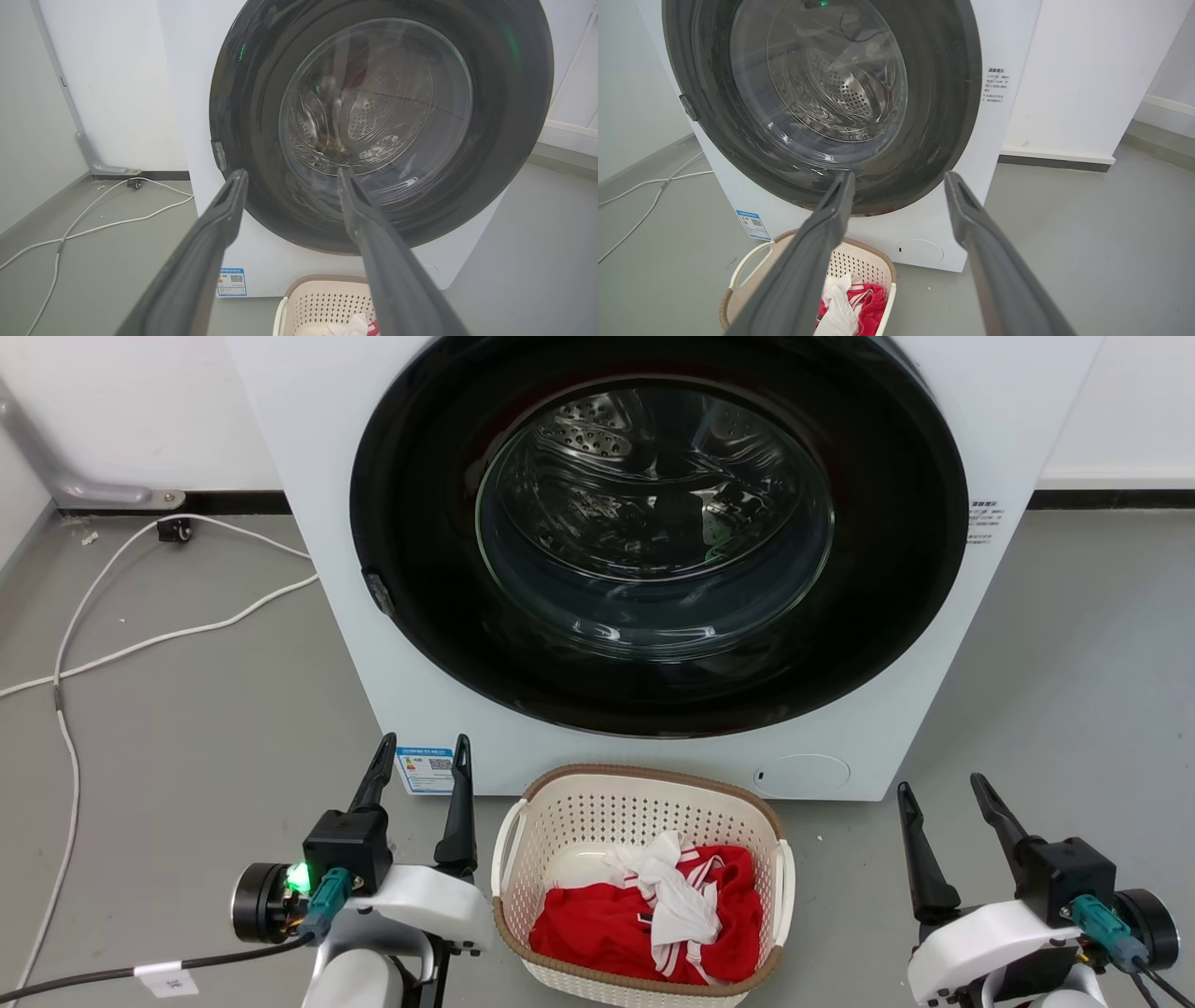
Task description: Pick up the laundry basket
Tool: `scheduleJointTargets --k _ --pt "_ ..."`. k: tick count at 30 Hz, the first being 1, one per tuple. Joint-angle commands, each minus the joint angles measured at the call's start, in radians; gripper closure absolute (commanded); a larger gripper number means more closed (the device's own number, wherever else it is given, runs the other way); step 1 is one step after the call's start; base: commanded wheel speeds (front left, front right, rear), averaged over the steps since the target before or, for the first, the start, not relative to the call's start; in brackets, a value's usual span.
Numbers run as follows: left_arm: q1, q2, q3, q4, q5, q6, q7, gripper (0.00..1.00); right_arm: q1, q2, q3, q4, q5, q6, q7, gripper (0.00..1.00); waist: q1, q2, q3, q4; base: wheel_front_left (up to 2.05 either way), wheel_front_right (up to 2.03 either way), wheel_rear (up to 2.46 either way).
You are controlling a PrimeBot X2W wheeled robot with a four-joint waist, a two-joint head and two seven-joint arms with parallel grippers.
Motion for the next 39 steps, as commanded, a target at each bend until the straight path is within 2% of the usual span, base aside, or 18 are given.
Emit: scheduleJointTargets --k 1,28,39 --pt "-0.012 -0.001 -0.002 0.002 0.019 0.002 -0.008 0.0 0.006 0.004 0.002 -0.002 -0.016 0.0 -0.008 0.0 0.0 0.0 0.001 0.0 0.0 0.0 0.0" --pt "-0.019 -0.001 -0.007 0.013 0.008 0.011 -0.012 0.0 -0.002 0.004 0.0 0.004 -0.012 0.0 -0.012 0.0 0.0 0.0 0.021 0.0 0.0 0.0 0.0" --pt "-0.059 -0.001 0.004 0.059 0.01 0.004 -0.012 0.0 -0.054 0.004 0.015 0.043 0.02 0.0 0.002 0.0 0.0 0.0 0.153 -0.019 0.0 0.0 0.0"
